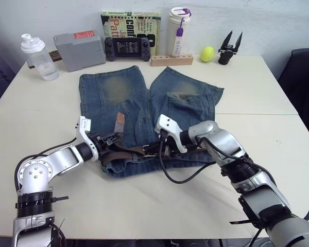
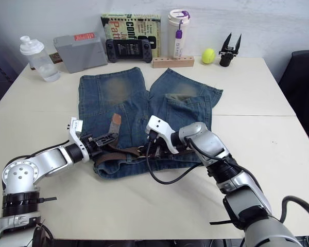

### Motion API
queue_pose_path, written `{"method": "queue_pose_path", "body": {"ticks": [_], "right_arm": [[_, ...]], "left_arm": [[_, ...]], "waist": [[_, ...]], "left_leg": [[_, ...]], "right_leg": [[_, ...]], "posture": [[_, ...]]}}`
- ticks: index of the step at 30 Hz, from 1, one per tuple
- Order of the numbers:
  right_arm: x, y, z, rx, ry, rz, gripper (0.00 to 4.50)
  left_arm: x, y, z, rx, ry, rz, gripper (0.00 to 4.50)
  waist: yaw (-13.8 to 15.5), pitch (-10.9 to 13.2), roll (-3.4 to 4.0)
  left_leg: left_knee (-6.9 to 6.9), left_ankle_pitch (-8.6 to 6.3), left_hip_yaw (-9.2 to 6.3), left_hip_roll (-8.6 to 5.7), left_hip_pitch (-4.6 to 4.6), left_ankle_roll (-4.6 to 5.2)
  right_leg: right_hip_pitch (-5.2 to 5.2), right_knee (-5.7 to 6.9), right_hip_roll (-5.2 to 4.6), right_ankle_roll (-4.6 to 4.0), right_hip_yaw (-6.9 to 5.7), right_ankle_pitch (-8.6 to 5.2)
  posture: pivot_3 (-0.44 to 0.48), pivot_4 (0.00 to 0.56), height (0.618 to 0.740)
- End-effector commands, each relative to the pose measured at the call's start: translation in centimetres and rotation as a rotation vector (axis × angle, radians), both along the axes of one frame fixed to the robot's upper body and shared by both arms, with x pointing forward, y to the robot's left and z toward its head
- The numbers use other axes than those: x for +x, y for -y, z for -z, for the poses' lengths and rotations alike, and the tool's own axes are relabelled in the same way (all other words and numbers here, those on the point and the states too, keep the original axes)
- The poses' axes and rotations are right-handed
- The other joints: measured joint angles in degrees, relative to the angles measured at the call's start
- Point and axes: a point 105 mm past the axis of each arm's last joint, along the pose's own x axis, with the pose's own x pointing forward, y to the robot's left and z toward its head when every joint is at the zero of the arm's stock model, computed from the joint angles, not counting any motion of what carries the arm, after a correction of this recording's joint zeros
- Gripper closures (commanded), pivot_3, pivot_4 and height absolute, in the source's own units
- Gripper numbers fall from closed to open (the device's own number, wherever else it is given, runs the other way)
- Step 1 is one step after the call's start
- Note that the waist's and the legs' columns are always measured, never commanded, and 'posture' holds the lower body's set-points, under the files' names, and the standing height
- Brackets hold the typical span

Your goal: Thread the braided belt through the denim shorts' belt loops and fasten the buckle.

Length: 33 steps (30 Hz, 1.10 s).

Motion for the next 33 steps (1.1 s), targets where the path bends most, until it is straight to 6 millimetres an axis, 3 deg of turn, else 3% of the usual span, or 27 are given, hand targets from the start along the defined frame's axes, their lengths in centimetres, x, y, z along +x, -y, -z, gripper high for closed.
{"method": "queue_pose_path", "body": {"ticks": [1,33], "right_arm": [[-0.4,0.4,2.2,-0.043,-0.060,0.018,4.45],[-0.7,-2.1,2.1,0.042,-0.057,-0.067,4.45]], "left_arm": [[0.0,-0.2,-1.4,0.000,0.055,0.004,4.50],[0.0,-0.3,-1.1,-0.001,0.046,-0.004,4.50]], "waist": [[0.0,0.0,0.00],[-1.4,0.0,0.00]], "left_leg": [[-0.01,0.00,0.00,0.00,0.00,0.00],[-0.38,0.09,0.00,0.06,0.08,-0.13]], "right_leg": [[0.00,0.00,0.00,0.00,0.00,0.00],[-0.05,-0.09,0.05,-0.02,-0.03,-0.01]], "posture": [[0.000,0.150,0.697],[0.000,0.150,0.697]]}}
